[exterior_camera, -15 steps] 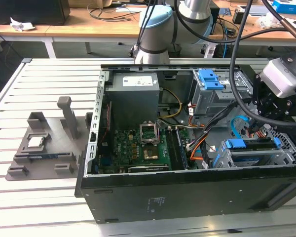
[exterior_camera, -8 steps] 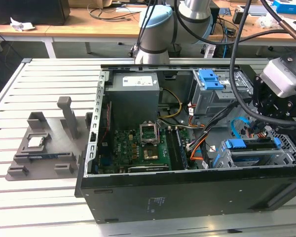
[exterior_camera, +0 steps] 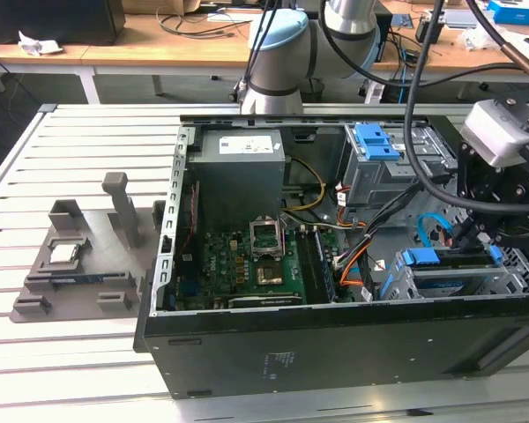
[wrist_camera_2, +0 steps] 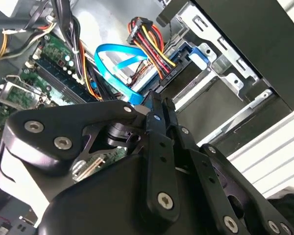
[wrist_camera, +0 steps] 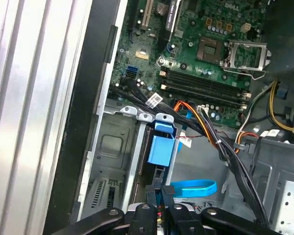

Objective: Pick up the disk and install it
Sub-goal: 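Insert the second disk wire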

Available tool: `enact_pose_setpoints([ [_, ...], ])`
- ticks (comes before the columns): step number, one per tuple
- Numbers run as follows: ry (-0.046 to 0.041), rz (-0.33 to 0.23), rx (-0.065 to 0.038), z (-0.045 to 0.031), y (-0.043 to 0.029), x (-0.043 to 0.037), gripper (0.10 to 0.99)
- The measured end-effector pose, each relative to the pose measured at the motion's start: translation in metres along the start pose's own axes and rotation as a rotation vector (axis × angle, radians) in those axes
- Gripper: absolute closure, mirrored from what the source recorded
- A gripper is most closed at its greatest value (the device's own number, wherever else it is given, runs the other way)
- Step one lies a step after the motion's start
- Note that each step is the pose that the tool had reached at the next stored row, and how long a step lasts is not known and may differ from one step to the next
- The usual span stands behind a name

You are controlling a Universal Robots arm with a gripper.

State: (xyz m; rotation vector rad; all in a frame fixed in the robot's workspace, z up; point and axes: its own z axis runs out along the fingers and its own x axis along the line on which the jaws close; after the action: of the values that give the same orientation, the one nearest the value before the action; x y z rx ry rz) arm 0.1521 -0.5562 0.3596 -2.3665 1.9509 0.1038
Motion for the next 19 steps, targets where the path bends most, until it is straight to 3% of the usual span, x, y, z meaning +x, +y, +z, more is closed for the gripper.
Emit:
enact_pose_setpoints([
  [11, 0.0050, 0.178, 0.017, 0.0057, -0.0003, 0.0007, 0.925],
  [19, 0.0050, 0.196, 0.018, 0.0109, -0.0020, -0.0010, 0.925],
])
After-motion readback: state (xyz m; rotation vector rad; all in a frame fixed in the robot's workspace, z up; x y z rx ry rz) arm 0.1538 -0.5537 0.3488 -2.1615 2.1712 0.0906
